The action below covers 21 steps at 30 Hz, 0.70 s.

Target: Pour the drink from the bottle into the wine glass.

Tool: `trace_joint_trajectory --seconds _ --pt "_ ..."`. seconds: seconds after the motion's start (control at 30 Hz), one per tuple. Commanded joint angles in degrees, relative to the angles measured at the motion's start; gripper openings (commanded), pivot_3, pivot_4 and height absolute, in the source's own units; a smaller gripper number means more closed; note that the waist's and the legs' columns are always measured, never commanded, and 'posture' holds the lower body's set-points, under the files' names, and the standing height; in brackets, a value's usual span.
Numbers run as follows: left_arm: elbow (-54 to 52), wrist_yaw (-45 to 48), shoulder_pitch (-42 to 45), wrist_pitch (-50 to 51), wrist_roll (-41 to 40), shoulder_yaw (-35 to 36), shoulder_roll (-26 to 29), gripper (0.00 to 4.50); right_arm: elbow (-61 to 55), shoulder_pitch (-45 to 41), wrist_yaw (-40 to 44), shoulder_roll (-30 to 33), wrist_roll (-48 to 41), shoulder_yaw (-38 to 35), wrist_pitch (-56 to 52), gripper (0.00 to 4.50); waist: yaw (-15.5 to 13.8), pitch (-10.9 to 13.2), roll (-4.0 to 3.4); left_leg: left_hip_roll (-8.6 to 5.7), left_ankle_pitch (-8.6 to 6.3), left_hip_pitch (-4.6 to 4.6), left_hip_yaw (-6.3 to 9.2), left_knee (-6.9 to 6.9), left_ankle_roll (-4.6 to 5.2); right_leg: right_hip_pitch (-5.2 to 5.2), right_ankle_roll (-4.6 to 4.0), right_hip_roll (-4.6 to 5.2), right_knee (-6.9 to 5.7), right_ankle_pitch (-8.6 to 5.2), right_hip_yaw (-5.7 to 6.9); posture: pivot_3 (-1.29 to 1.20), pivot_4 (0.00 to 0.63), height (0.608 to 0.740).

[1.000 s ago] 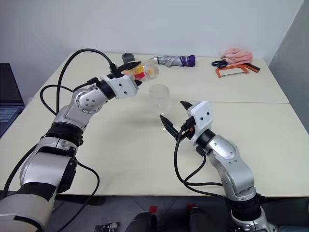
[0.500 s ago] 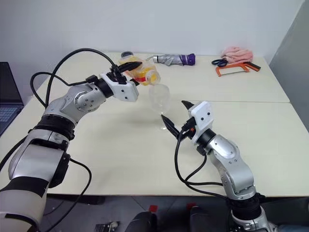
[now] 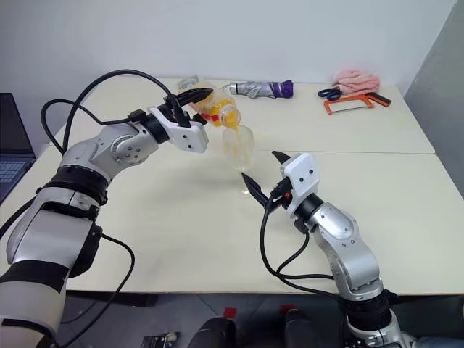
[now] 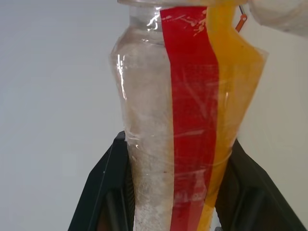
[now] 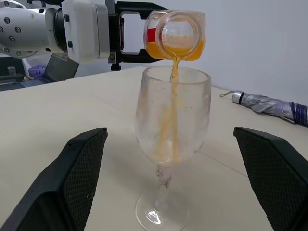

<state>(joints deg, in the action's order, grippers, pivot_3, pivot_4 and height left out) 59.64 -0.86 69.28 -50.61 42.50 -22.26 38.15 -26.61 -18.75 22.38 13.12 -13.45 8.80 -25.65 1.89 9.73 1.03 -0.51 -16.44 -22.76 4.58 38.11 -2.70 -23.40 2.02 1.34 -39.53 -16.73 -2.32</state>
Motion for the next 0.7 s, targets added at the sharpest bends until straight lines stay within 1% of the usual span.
trace_joint_trajectory --seconds 0.03,0.4,0.7 --pt "-0.5 -2.1 3.2 -0.5 -0.2 0.5 1.5 1.69 -1.7 0.1 0.1 -0.2 -0.4 -0.4 1.2 4.50 0.0 0.0 0.00 0.00 0.00 0.00 0.00 0.00 -0.01 0.00 0.00 0.00 0.00 0.00 0.00 0.00 0.150 0.740" --pt "0.3 -3.5 4.3 -0.6 1.1 -0.2 2.2 1.69 -2.5 2.5 0.3 -0.9 -1.4 -1.1 3.0 4.50 0.0 0.0 0.00 0.00 0.04 0.00 -0.02 0.02 -0.07 -0.02 0.00 0.00 -0.06 0.00 0.00 0.00 0.150 0.740" --pt "1.3 -4.7 5.1 -0.7 1.8 -1.1 2.3 1.69 -2.7 2.9 0.1 -1.7 -1.9 -0.6 3.9 4.50 0.0 0.0 0.00 -0.01 0.05 0.00 -0.02 0.05 -0.09 -0.04 0.00 0.00 -0.13 0.00 0.00 0.00 0.150 0.740"
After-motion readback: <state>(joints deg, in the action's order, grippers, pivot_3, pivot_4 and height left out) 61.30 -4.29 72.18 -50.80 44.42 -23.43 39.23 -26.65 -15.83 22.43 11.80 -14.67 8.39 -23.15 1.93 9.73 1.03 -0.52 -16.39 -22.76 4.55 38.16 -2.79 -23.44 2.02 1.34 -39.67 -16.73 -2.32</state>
